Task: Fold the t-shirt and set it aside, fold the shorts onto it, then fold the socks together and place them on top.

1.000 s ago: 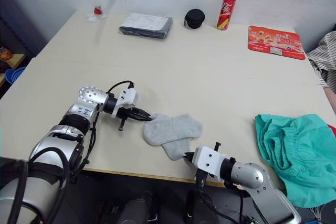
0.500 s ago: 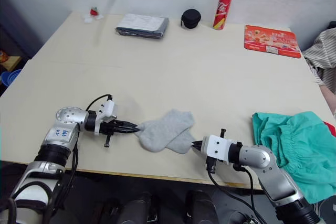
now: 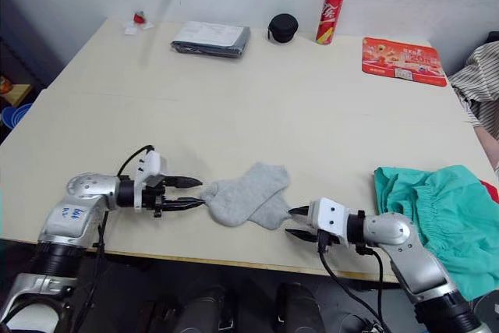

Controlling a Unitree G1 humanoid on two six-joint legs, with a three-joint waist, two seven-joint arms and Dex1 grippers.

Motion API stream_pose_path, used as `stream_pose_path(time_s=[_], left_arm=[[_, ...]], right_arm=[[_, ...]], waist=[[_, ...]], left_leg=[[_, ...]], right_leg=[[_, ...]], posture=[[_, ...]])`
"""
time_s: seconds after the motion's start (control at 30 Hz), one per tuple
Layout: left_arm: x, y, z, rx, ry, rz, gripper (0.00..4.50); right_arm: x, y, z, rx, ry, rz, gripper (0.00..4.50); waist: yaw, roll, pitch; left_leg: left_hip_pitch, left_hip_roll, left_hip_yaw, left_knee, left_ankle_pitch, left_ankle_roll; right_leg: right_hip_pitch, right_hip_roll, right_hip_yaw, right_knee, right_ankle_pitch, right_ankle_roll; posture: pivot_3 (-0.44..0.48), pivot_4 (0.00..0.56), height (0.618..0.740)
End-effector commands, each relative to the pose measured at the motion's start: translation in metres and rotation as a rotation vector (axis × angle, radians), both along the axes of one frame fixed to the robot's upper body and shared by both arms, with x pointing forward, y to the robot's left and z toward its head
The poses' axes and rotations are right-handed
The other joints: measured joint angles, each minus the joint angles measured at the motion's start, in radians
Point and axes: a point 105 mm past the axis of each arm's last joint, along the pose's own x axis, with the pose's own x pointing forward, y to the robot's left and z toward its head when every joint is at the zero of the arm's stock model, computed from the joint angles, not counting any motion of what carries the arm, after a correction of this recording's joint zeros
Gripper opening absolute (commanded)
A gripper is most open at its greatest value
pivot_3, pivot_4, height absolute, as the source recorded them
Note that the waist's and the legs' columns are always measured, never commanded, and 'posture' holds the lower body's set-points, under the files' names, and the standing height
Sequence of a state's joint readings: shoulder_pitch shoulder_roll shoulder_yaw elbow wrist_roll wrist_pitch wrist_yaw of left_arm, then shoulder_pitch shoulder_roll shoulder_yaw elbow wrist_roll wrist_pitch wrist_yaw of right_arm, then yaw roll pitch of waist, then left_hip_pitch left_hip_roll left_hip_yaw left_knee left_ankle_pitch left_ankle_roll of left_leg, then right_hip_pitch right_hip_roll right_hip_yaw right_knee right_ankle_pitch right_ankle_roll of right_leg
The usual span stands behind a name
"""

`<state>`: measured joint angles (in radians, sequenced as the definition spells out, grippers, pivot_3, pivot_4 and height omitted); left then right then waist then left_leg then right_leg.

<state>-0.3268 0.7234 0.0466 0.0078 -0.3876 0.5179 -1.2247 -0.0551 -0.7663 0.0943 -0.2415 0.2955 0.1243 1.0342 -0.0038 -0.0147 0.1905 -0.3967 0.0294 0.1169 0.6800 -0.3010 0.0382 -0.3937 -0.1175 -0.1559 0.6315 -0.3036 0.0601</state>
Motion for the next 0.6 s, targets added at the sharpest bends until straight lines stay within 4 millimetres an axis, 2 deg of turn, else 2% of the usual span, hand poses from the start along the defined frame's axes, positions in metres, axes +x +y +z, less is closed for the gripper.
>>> stream_pose_path(time_s=[0.03,0.1,0.13,0.23,0.4,0.5,0.6], left_arm=[[-0.028,0.010,0.017,-0.009,0.196,0.033,3.94],[-0.034,0.016,0.013,0.027,0.316,0.115,4.49],[-0.036,0.016,0.010,0.031,0.382,0.158,4.50],[-0.040,0.000,0.007,0.003,0.480,0.210,4.50],[-0.037,-0.038,-0.008,-0.007,0.568,0.264,4.50],[-0.033,-0.049,-0.015,-0.016,0.590,0.309,4.50],[-0.026,-0.061,-0.020,-0.023,0.587,0.338,4.50]], right_arm=[[0.000,-0.011,0.046,0.165,0.136,-0.058,3.44],[0.000,-0.015,0.053,0.166,0.256,-0.094,4.09],[0.004,-0.017,0.056,0.155,0.306,-0.122,4.47],[0.029,-0.017,0.062,0.158,0.402,-0.244,4.47],[0.071,-0.009,0.048,0.112,0.465,-0.432,4.47],[0.086,0.007,0.046,0.168,0.506,-0.483,4.47],[0.092,0.018,0.042,0.173,0.523,-0.490,4.47]], waist=[[-0.002,0.002,0.001],[0.003,0.006,0.004],[0.002,0.008,0.005],[0.004,0.010,0.006],[0.008,0.010,0.006],[0.007,0.010,0.006],[0.014,0.011,0.006]], left_leg=[[0.000,0.000,0.000,0.000,0.000,0.000],[0.002,0.001,-0.001,-0.001,0.000,0.000],[0.002,0.001,-0.001,-0.001,-0.001,0.000],[0.003,0.000,-0.002,-0.002,-0.004,0.004],[0.000,-0.001,-0.003,-0.002,-0.001,-0.002],[-0.001,-0.001,-0.001,-0.002,0.001,-0.002],[-0.001,-0.002,0.000,-0.001,0.002,-0.001]], right_leg=[[0.000,0.000,0.000,0.000,0.000,0.000],[0.001,0.000,0.000,-0.001,0.000,0.000],[0.002,0.000,0.000,-0.001,0.000,-0.001],[0.002,-0.001,0.001,-0.001,-0.001,-0.001],[0.000,0.000,0.000,-0.001,-0.001,-0.002],[0.000,0.001,0.000,0.001,-0.001,-0.002],[0.000,0.001,0.001,0.004,-0.001,-0.001]], posture=[[0.000,0.150,0.740],[0.000,0.150,0.740],[0.000,0.150,0.740],[0.000,0.150,0.740],[0.000,0.150,0.740],[0.000,0.150,0.740],[0.000,0.150,0.740]])
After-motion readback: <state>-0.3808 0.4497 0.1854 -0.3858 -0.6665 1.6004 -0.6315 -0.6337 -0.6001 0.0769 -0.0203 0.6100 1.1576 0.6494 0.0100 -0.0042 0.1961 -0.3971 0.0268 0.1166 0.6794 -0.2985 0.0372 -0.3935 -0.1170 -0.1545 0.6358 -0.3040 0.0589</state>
